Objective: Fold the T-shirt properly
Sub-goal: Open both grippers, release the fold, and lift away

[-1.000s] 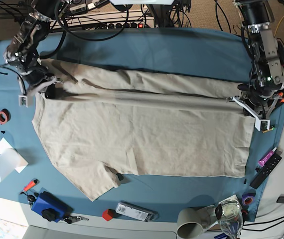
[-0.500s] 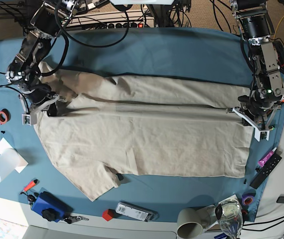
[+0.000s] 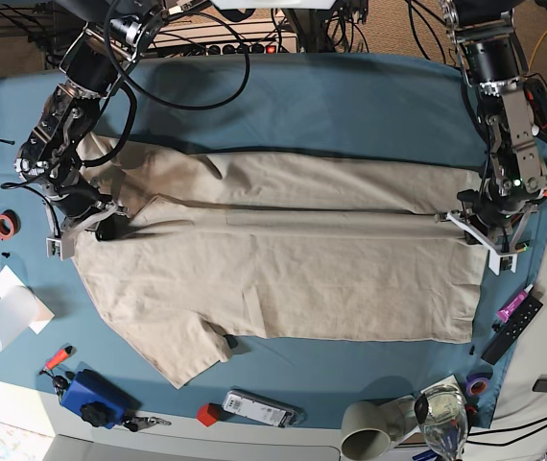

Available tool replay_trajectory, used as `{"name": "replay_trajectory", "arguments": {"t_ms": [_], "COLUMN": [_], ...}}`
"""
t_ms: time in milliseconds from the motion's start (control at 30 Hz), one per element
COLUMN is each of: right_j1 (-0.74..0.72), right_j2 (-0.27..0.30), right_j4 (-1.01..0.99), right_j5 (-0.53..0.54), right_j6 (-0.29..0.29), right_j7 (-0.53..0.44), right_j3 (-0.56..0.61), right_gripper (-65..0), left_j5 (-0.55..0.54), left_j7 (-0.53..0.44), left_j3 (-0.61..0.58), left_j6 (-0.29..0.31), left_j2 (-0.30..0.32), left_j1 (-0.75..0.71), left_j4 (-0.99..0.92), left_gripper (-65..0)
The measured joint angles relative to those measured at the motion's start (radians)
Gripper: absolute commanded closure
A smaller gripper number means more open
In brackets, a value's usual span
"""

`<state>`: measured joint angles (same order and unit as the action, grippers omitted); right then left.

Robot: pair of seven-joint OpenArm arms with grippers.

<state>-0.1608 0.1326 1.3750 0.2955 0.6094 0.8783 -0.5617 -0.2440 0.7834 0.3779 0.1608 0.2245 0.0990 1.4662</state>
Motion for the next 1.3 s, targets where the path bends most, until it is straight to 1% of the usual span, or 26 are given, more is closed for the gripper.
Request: {"name": "replay_trajectory", "arguments": {"t_ms": [100, 200, 233, 300, 333, 400, 467, 500, 700, 733, 867, 933, 1000, 1067, 1167, 1233, 1267, 1300], "right_j1": [0.000, 0.000, 0.000, 0.000, -0.001, -0.007, -0.012, -0.014, -0.014, -0.016, -0.029, -0.048, -0.071, -0.090, -0.100, -0.099, -0.098, -0.097], "right_j2": [0.000, 0.000, 0.001, 0.005, 0.010, 0.023, 0.039, 0.045, 0.066, 0.068, 0.066, 0.066, 0.067, 0.067, 0.067, 0.066, 0.067, 0.067], "right_j4": [0.000, 0.000, 0.000, 0.000, 0.000, 0.000, 0.000, 0.000, 0.000, 0.000, 0.000, 0.000, 0.000, 0.000, 0.001, 0.008, 0.015, 0.024], "right_j5": [0.000, -0.001, 0.000, 0.001, 0.012, 0.011, 0.012, 0.013, 0.021, 0.047, 0.126, 0.156, 0.178, 0.177, 0.178, 0.201, 0.204, 0.208], "right_j6": [0.000, 0.000, -0.003, -0.003, -0.003, -0.003, -0.003, -0.003, -0.004, -0.006, -0.006, -0.007, -0.006, -0.006, -0.006, -0.006, -0.006, -0.006], "right_j7": [0.000, -0.009, -0.009, -0.016, -0.015, -0.014, -0.015, -0.014, -0.010, 0.005, 0.052, 0.069, 0.100, 0.127, 0.139, 0.164, 0.172, 0.177], "right_j3": [0.000, 0.000, 0.000, 0.000, 0.000, 0.000, 0.000, 0.000, 0.000, 0.000, -0.001, -0.001, -0.001, -0.001, -0.001, -0.001, -0.001, -0.001], "right_gripper": [0.0, -8.1, -10.1, -13.2, -14.3, -16.9, -19.7, -20.2, -20.2, -20.2, -20.2, -20.2, -20.2, -20.2, -20.2, -20.2, -20.2, -20.2], "left_j5": [-0.003, -0.003, -0.002, 0.000, 0.001, 0.001, 0.001, 0.001, 0.016, 0.015, -0.004, -0.043, -0.068, -0.072, -0.076, -0.143, -0.174, -0.196], "left_j7": [0.000, 0.001, 0.000, 0.000, 0.001, 0.000, 0.000, 0.000, 0.001, 0.004, 0.133, 0.188, 0.232, 0.253, 0.336, 0.354, 0.359, 0.366], "left_j3": [0.000, 0.000, 0.000, 0.001, 0.001, 0.001, 0.002, 0.002, 0.002, 0.002, 0.003, 0.003, 0.003, 0.002, 0.018, 0.052, 0.078, 0.106], "left_j6": [0.000, 0.006, 0.034, 0.080, 0.092, 0.099, 0.100, 0.100, 0.099, 0.099, 0.098, 0.098, 0.080, 0.060, 0.056, 0.058, 0.078, 0.076], "left_j2": [0.000, 0.000, 0.001, 0.001, 0.001, 0.001, 0.001, 0.001, 0.001, 0.004, 0.020, 0.034, 0.050, 0.072, 0.091, 0.094, 0.093, 0.091], "left_j1": [0.016, 0.031, 0.034, 0.034, 0.034, 0.034, 0.034, 0.034, 0.045, 0.054, 0.117, 0.149, 0.173, 0.179, 0.173, 0.164, 0.158, 0.147], "left_j4": [0.000, 0.000, 0.000, 0.000, 0.000, 0.000, 0.000, 0.000, 0.000, 0.000, 0.022, 0.041, 0.055, 0.059, 0.059, 0.059, 0.060, 0.066], "left_gripper": [0.0, 0.0, -3.4, -12.6, -17.3, -25.1, -29.7, -30.8, -31.2, -31.2, -31.2, -31.2, -31.2, -31.1, -31.2, -31.1, -31.1, -31.2]}}
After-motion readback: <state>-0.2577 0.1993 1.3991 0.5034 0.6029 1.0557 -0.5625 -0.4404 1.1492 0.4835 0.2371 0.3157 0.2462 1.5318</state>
